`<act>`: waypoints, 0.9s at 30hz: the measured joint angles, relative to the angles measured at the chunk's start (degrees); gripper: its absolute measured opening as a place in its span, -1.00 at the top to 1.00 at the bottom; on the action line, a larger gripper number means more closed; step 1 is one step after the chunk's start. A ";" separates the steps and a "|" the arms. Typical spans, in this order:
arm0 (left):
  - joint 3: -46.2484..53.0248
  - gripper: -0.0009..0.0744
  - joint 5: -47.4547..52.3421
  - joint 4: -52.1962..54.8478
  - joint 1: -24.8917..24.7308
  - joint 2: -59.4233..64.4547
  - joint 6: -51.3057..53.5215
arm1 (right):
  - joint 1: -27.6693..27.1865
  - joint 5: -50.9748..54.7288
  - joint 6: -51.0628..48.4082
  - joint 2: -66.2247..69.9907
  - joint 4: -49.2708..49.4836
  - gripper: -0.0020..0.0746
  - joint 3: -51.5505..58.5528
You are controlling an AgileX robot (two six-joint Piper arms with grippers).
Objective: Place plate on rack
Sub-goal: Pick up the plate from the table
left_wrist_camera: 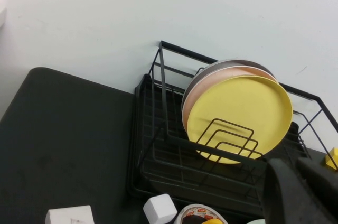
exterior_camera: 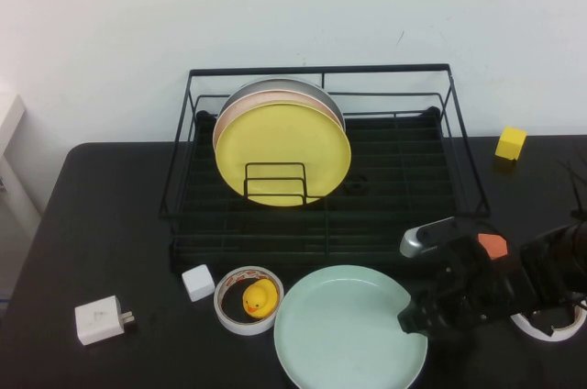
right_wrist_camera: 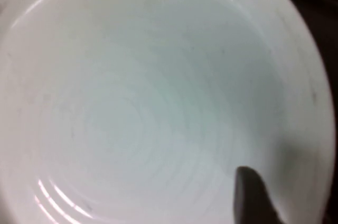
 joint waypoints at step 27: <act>0.00 0.93 2.05 -9.52 0.00 0.00 0.00 | 0.60 6.22 4.72 -20.29 -13.57 0.92 -0.27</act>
